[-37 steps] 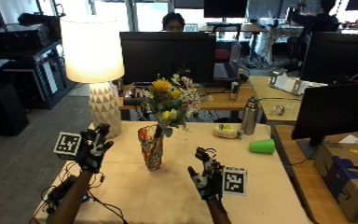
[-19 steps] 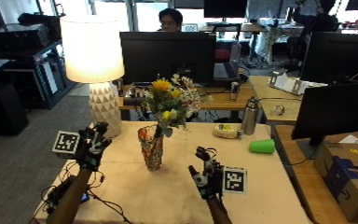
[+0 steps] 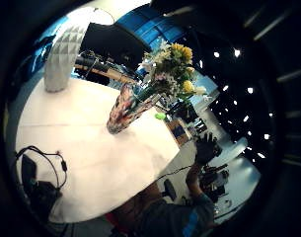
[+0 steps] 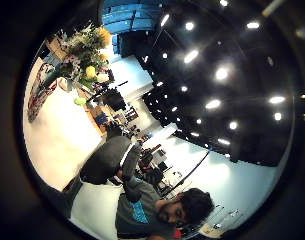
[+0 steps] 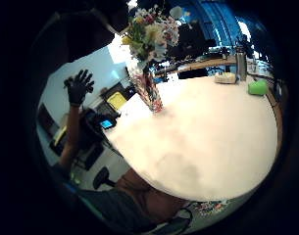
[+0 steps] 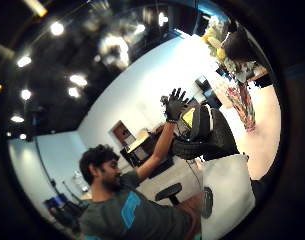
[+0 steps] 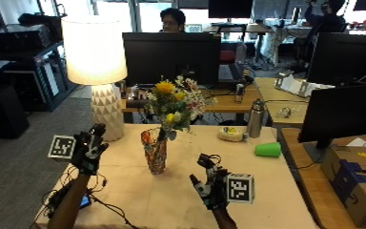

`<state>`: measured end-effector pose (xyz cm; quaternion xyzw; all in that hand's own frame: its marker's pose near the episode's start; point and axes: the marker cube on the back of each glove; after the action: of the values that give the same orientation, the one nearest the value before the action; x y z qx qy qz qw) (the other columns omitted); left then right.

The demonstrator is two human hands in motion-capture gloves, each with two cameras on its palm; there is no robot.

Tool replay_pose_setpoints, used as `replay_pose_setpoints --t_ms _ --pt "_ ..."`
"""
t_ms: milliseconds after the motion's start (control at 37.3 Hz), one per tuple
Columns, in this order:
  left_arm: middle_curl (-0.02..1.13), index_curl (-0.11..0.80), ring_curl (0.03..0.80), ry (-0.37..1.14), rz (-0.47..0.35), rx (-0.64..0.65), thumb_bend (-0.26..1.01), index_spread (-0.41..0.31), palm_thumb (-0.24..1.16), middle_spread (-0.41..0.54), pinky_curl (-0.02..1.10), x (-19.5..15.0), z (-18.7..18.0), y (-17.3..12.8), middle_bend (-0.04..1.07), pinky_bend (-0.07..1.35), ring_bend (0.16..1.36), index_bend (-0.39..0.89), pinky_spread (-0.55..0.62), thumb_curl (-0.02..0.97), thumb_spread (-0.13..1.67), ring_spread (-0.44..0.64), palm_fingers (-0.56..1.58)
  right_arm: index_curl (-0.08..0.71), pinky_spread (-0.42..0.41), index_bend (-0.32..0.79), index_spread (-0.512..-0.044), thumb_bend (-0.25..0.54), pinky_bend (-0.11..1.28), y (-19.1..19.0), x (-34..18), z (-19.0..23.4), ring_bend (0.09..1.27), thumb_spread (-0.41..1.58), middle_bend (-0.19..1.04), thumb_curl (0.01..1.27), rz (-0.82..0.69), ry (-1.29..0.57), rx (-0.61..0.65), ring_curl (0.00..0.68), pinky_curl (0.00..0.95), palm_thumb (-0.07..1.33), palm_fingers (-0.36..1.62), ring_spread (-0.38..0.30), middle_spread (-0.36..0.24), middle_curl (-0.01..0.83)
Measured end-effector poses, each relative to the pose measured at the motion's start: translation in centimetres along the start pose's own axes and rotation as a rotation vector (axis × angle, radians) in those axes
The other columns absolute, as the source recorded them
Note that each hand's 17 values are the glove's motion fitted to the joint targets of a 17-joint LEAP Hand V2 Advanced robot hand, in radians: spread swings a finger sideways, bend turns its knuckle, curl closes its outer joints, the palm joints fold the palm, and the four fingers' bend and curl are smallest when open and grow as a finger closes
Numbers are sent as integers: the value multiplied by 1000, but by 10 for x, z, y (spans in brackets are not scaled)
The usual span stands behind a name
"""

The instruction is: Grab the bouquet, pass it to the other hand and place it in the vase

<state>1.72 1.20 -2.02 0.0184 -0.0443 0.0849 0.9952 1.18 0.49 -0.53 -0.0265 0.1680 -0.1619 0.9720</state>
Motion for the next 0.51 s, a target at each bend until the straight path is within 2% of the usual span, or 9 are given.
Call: replay_pose_setpoints --t_ms 54,161,241,349,429,510 --pt "367 239 284 104 -55 -1 -32 -14 348 74 324 7 5 2 246 258 640 125 537 324 896 272 205 380 320 158 -306 -18 186 1 -4 1 281 1076 185 506 17 -27 6 384 310 854 783 -62 -118 415" --pt "368 240 284 101 -81 -7 -32 -14 348 74 326 1 -1 3 245 256 640 124 538 324 896 273 205 381 320 158 -306 -18 186 7 -13 7 281 1077 184 508 105 -99 -14 385 312 853 782 -62 -118 414" --pt "369 240 284 87 -83 -14 -32 -14 347 74 327 2 -7 6 245 255 640 124 538 324 896 273 205 381 320 158 -306 -18 185 10 -15 11 281 1077 185 509 110 -94 -27 385 314 853 782 -62 -118 414" --pt "370 241 284 72 -70 -23 -32 -14 347 74 328 8 -15 7 245 255 637 124 538 325 896 274 204 382 320 158 -307 -18 185 11 -8 14 281 1077 185 510 38 -60 -23 386 315 853 782 -62 -118 413" --pt "370 241 285 66 -63 -18 -32 -14 347 74 329 14 -19 7 245 254 636 124 538 325 896 274 205 382 320 158 -307 -18 185 12 -7 15 281 1077 185 511 61 -111 -19 387 316 853 782 -62 -118 413" --pt "370 241 285 33 -48 -15 -32 -14 347 74 329 16 -23 4 243 253 638 123 539 325 896 274 206 382 321 158 -307 -18 185 8 5 16 281 1078 186 511 7 -101 -4 387 317 852 781 -62 -118 413"
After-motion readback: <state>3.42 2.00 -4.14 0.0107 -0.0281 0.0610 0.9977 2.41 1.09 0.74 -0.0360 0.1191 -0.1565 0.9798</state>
